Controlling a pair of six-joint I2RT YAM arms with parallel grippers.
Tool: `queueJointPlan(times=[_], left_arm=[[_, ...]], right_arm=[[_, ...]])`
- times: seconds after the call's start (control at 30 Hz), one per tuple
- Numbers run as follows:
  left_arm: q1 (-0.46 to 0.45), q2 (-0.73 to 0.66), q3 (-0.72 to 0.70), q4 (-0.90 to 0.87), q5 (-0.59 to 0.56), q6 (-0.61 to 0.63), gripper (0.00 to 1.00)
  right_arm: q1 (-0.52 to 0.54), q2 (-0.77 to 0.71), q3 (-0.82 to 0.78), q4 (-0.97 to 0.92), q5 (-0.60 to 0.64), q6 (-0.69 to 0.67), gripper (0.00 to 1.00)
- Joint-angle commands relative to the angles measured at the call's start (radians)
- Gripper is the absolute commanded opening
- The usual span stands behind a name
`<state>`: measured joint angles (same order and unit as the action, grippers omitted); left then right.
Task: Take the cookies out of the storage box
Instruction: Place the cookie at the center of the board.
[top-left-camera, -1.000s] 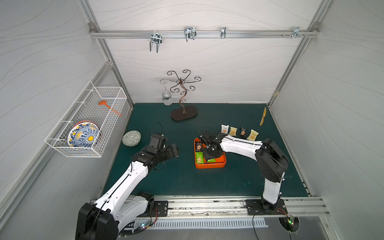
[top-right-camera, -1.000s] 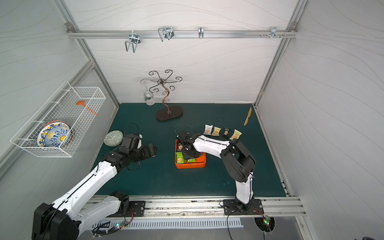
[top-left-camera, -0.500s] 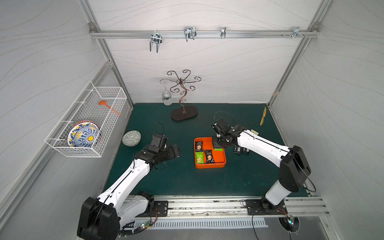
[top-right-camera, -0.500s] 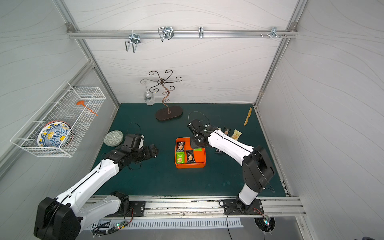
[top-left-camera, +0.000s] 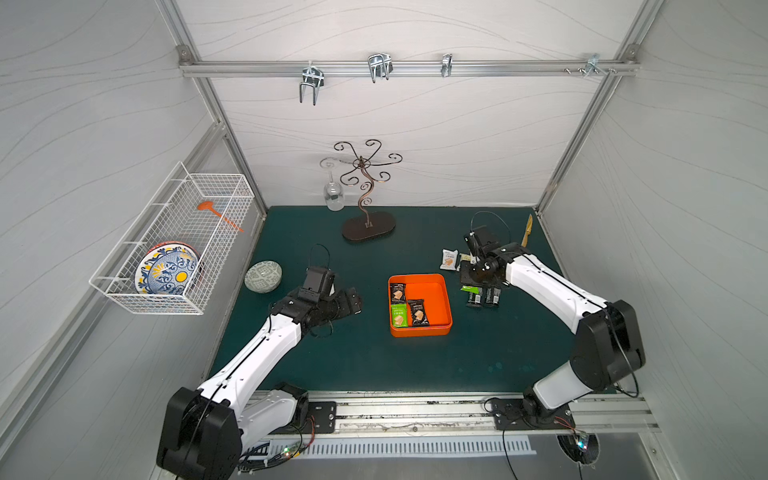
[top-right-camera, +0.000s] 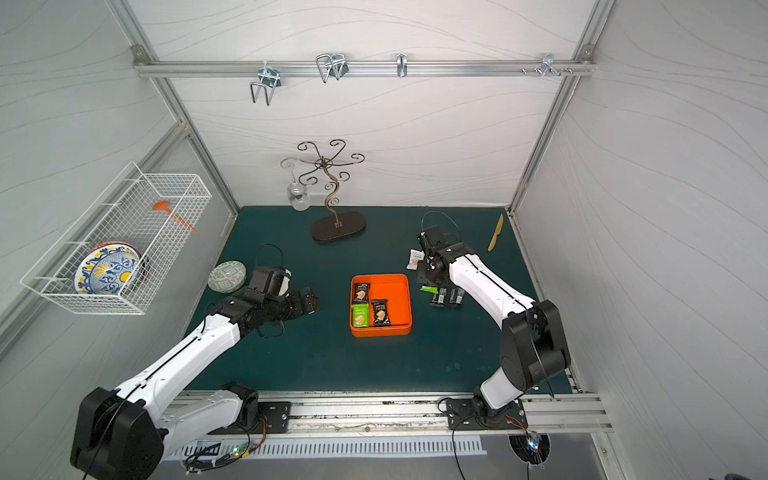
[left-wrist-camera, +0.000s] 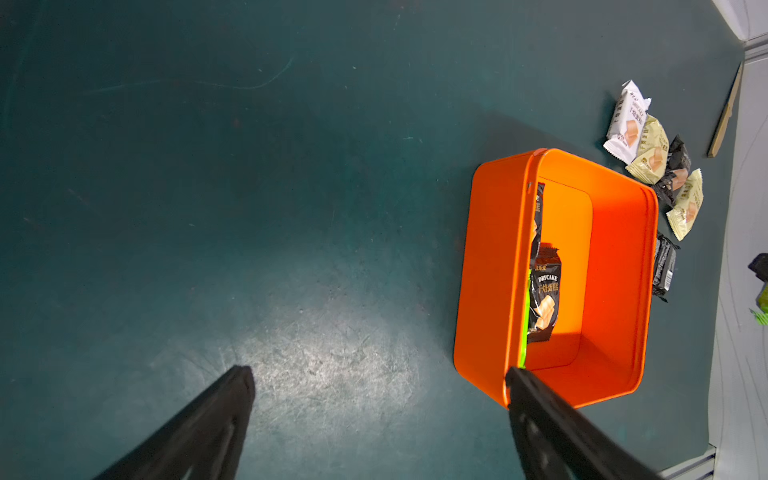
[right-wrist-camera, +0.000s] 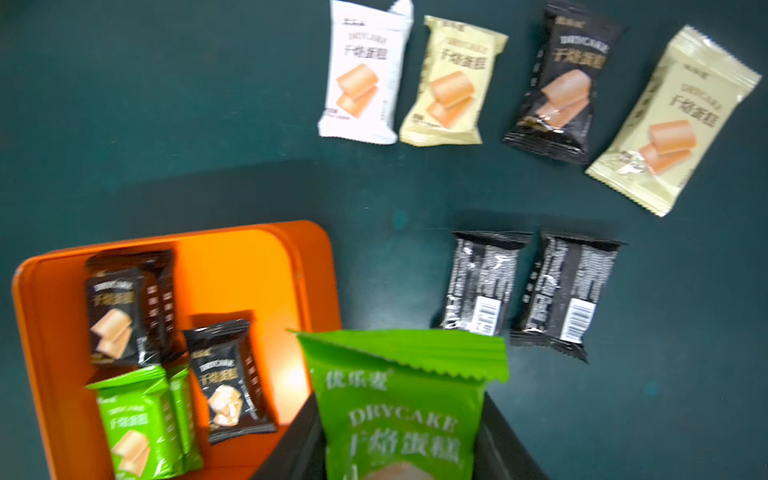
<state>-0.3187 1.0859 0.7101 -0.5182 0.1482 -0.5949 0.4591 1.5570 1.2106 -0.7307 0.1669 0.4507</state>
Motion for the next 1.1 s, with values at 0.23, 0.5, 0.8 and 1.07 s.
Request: queueJointPlan(times=[0.23,0.5,0.8,1.07], left_arm=[[0.004,-0.01,0.036,0.007,0.01,0.025,0.99],[0.004,-0.023,0.034,-0.006,-0.005,0.042,0.99],[0.004,-0.024,0.033,-0.005,-0.009,0.044,0.99],[0.004,-0.014,0.046,-0.02,-0.012,0.054,0.98]], right_arm=[[-0.033,0.141,0.007,0.043,-0.04,-0.038,0.44],[-0.03,0.236,0.016,0.089,-0.066,-0.015,0.44],[-0.019,0.315,0.039,0.093,-0.047,0.001,0.46],[-0.016,0.327,0.053,0.093,-0.046,0.006,0.55]])
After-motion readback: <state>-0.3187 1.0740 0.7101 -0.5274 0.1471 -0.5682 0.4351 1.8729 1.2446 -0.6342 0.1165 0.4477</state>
